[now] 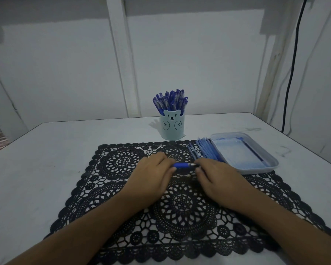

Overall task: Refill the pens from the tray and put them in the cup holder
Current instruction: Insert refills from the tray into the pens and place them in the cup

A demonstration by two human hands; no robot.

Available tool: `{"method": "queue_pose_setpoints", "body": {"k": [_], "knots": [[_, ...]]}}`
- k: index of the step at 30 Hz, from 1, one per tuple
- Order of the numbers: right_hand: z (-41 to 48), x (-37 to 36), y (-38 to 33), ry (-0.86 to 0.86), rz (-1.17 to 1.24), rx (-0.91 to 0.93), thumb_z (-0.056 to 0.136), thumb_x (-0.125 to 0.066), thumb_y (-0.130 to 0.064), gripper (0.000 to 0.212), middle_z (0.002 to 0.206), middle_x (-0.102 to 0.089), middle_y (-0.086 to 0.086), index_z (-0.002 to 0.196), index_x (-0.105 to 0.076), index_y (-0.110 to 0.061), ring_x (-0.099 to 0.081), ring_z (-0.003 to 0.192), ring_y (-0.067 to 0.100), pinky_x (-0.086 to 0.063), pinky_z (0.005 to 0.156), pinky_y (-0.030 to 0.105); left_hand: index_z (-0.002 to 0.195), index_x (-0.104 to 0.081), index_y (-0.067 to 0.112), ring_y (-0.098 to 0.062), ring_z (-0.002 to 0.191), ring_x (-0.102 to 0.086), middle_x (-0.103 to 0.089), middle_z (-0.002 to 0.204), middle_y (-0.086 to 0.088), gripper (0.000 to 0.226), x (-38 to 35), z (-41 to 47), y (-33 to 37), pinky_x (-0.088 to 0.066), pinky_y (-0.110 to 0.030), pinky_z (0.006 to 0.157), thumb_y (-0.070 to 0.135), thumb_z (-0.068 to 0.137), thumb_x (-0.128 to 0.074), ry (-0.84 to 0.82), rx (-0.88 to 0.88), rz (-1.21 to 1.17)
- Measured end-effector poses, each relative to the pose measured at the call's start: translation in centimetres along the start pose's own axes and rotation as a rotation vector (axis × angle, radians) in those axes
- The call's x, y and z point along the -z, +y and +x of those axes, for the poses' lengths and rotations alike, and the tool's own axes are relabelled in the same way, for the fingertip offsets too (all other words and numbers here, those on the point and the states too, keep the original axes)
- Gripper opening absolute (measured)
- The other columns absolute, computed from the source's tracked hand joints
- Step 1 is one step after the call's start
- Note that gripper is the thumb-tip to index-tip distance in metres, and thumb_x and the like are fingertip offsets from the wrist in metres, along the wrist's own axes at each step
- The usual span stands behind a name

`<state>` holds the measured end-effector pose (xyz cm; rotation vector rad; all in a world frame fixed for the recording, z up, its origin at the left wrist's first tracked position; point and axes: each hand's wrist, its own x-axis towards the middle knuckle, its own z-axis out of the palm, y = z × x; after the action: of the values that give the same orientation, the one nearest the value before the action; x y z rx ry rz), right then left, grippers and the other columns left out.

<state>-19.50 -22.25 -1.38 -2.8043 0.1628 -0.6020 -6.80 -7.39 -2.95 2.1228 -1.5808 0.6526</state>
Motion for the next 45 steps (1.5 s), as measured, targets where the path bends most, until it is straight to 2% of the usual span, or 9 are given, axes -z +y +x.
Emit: {"method": "queue_pose_setpoints", "body": {"k": [9, 15, 20, 29, 32, 35, 39, 42, 45], "knots": [[0.0, -0.4, 0.2, 0.064, 0.019, -0.054, 0.096, -0.041, -0.024, 0.038, 0.117, -0.051, 0.001, 0.132, -0.045, -0.015, -0.049, 0.104, 0.013, -0.035, 0.087, 0.018, 0.101, -0.063, 0.011, -0.01, 0.067, -0.046, -0.052, 0.082, 0.005, 0.037, -0.3, 0.2, -0.5, -0.04, -0.028, 0.062, 0.032, 0.09, -0.035, 0.023, 0.135, -0.116], [0.3, 0.0, -0.3, 0.16, 0.164, -0.147, 0.093, -0.033, -0.042, 0.032, 0.08, -0.056, -0.011, 0.091, -0.058, -0.023, -0.051, 0.08, 0.008, -0.04, 0.085, 0.035, 0.106, -0.061, 0.012, -0.004, 0.074, -0.043, -0.052, 0.086, 0.005, 0.033, -0.1, 0.2, -0.2, -0.038, -0.024, 0.067, 0.031, 0.09, -0.038, -0.009, 0.063, -0.146], [0.4, 0.5, -0.1, 0.025, 0.303, -0.178, 0.094, -0.039, -0.04, 0.037, 0.057, -0.051, -0.008, 0.064, -0.05, -0.021, -0.047, 0.056, 0.004, -0.035, 0.061, 0.018, 0.11, -0.061, 0.011, -0.002, 0.075, -0.043, -0.055, 0.085, 0.005, 0.036, 0.4, 0.2, 0.2, -0.032, -0.014, 0.069, 0.031, 0.093, -0.036, -0.043, -0.014, -0.198], [0.2, 1.0, 0.9, -0.011, 0.435, -0.054, 0.087, -0.056, -0.033, 0.011, 0.084, -0.064, -0.009, 0.091, -0.055, -0.043, -0.056, 0.075, 0.001, -0.043, 0.067, 0.011, 0.112, -0.06, 0.02, -0.006, 0.074, -0.051, -0.053, 0.083, 0.016, 0.046, 0.6, -0.2, 0.2, -0.048, -0.03, 0.063, 0.042, 0.092, -0.024, -0.101, 0.027, -0.203], [0.3, 1.0, 0.8, 0.015, 0.427, -0.113, 0.084, -0.042, -0.053, 0.025, 0.07, -0.061, -0.006, 0.076, -0.057, -0.034, -0.053, 0.062, 0.001, -0.041, 0.059, 0.017, 0.111, -0.06, 0.02, -0.006, 0.069, -0.052, -0.055, 0.081, 0.013, 0.045, 0.6, -0.1, 0.4, -0.049, -0.032, 0.058, 0.042, 0.093, -0.025, -0.109, 0.001, -0.158], [0.4, 1.1, 1.0, 0.001, 0.386, -0.085, 0.09, -0.049, -0.038, 0.019, 0.065, -0.057, -0.009, 0.071, -0.053, -0.034, -0.05, 0.06, 0.003, -0.037, 0.056, 0.016, 0.112, -0.06, 0.02, -0.007, 0.07, -0.055, -0.057, 0.083, 0.012, 0.045, 0.6, -0.1, 0.4, -0.05, -0.032, 0.059, 0.043, 0.093, -0.025, -0.117, 0.006, -0.155], [0.3, 0.8, 1.2, -0.011, 0.372, -0.025, 0.083, -0.06, -0.035, 0.018, 0.097, -0.054, -0.013, 0.092, -0.047, -0.042, -0.051, 0.08, 0.0, -0.04, 0.067, 0.011, 0.112, -0.059, 0.021, -0.008, 0.073, -0.056, -0.056, 0.086, 0.014, 0.046, 0.7, 0.0, 0.4, -0.05, -0.032, 0.062, 0.043, 0.092, -0.025, -0.116, 0.022, -0.164], [0.4, 0.9, 0.9, 0.012, 0.317, -0.052, 0.085, -0.046, -0.049, 0.018, 0.078, -0.058, -0.008, 0.079, -0.053, -0.034, -0.053, 0.069, 0.005, -0.039, 0.061, 0.022, 0.111, -0.059, 0.022, -0.008, 0.07, -0.056, -0.057, 0.085, 0.012, 0.043, 0.7, 0.0, 0.5, -0.05, -0.033, 0.059, 0.043, 0.092, -0.026, -0.123, 0.008, -0.159], [0.4, 1.0, 1.0, -0.006, 0.381, -0.043, 0.088, -0.056, -0.031, 0.013, 0.08, -0.061, -0.006, 0.079, -0.05, -0.038, -0.056, 0.072, 0.011, -0.042, 0.063, 0.021, 0.111, -0.059, 0.022, -0.008, 0.069, -0.055, -0.058, 0.085, 0.012, 0.044, 0.7, 0.1, 0.5, -0.05, -0.033, 0.059, 0.043, 0.092, -0.026, -0.123, 0.015, -0.158]]}}
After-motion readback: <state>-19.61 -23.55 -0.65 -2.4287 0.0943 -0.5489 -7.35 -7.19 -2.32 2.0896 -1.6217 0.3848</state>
